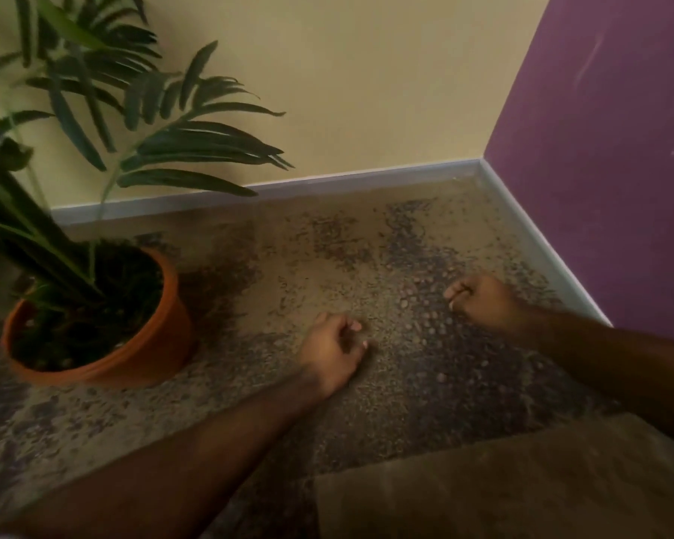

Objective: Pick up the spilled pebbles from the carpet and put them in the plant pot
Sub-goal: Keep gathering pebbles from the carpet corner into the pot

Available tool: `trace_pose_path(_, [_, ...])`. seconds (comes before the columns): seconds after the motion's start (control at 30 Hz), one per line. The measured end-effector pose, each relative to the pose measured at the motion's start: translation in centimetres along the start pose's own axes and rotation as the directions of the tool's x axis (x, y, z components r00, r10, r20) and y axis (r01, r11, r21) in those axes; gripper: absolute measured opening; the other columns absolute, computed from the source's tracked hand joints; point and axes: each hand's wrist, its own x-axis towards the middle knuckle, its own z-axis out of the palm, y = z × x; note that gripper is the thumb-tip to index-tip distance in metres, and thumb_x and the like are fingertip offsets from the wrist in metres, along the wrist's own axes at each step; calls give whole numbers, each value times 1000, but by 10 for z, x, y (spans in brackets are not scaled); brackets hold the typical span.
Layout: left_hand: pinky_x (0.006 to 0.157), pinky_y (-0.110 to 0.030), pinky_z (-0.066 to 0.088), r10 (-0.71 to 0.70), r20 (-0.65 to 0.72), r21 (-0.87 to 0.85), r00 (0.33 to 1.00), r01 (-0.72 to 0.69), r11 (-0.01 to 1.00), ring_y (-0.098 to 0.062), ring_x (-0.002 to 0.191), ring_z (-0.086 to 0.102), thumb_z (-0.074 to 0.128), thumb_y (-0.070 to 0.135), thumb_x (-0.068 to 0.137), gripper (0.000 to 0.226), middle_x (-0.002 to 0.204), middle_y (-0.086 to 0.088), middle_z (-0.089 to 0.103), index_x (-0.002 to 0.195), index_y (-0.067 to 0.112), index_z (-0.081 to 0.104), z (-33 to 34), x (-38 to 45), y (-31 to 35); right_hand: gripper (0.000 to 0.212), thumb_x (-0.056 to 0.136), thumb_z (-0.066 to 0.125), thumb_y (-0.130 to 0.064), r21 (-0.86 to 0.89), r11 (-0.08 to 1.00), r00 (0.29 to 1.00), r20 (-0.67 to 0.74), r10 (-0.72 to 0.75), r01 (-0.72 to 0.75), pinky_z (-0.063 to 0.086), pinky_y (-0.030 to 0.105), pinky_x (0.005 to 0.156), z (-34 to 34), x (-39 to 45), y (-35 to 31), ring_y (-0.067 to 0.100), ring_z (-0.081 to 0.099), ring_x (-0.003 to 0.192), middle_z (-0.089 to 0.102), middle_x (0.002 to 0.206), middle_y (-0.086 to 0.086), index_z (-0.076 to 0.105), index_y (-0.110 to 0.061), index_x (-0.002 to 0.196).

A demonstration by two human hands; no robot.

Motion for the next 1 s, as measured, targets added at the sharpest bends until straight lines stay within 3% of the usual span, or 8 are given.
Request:
trace_pose_path(0.13, [90, -24, 46, -8, 7, -31, 1000, 8, 999, -17, 100, 57, 70, 29, 80, 30, 109, 1, 58, 109, 22, 64, 49, 21, 31, 27, 72, 65, -1, -129, 987, 996, 17, -91, 92, 53, 37, 76, -1, 5, 20, 26, 65, 76, 68, 73, 5, 60, -27, 66])
trace_pose_path(0.4, [109, -42, 35, 75, 315, 343, 946, -187, 920, -27, 131, 31, 71, 45, 77, 69, 147, -2, 31, 140, 36, 42, 93, 48, 58, 26, 69, 76, -7, -182, 975, 991, 62, -116, 126, 53, 39, 81, -4, 7, 52, 25, 63, 85, 66, 86, 4, 62, -25, 82])
trace_pose_path(0.47, [99, -41, 45, 95, 318, 363, 943, -214, 907, -24, 119, 40, 69, 35, 81, 50, 135, -2, 41, 129, 35, 52, 101, 47, 55, 26, 70, 77, -8, -184, 976, 992, 61, -106, 116, 52, 36, 80, -4, 11, 56, 24, 62, 87, 64, 90, 4, 62, -23, 85])
trace_pose_path(0.53, [69, -35, 56, 86, 257, 181, 963, -136, 974, -17, 89, 58, 60, 25, 86, 20, 110, -6, 57, 106, 25, 61, 104, 47, 53, 26, 71, 76, -11, -199, 973, 992, 67, -104, 116, 50, 34, 78, -4, 13, 57, 22, 60, 88, 61, 91, 2, 62, -22, 91])
trace_pose_path(0.63, [38, -20, 35, 47, 221, 105, 974, -71, 992, -13, 48, 50, 51, 13, 87, 11, 71, -7, 57, 97, 10, 56, 99, 47, 54, 35, 68, 75, -18, -215, 957, 980, 74, -183, 195, 48, 31, 79, 0, 15, 59, 23, 58, 96, 56, 99, 0, 59, -27, 99])
trace_pose_path(0.7, [48, -19, 40, 75, 262, 177, 962, -125, 976, -11, 60, 53, 54, 9, 86, 13, 86, -6, 59, 96, 12, 61, 95, 50, 52, 48, 71, 76, -26, -253, 937, 968, 127, -217, 243, 41, 26, 85, 5, 15, 56, 26, 50, 115, 51, 115, 5, 56, -24, 115])
trace_pose_path(0.83, [81, -26, 51, 25, 319, 253, 947, -111, 961, -14, 91, 58, 64, 10, 83, 19, 115, 1, 53, 89, 28, 66, 85, 55, 51, 66, 76, 67, -50, -366, 861, 924, 285, -256, 352, 39, 43, 102, 20, 14, 46, 32, 35, 129, 39, 135, 9, 42, -29, 134])
trace_pose_path(1.0, [75, -27, 46, 31, 327, 357, 944, -154, 922, -21, 90, 58, 62, 19, 86, 13, 109, -3, 51, 99, 24, 62, 76, 55, 53, 64, 87, 48, -59, -570, 677, 885, 318, -340, 465, 46, 42, 89, 36, 2, 47, 28, 39, 115, 39, 125, 11, 36, -16, 133])
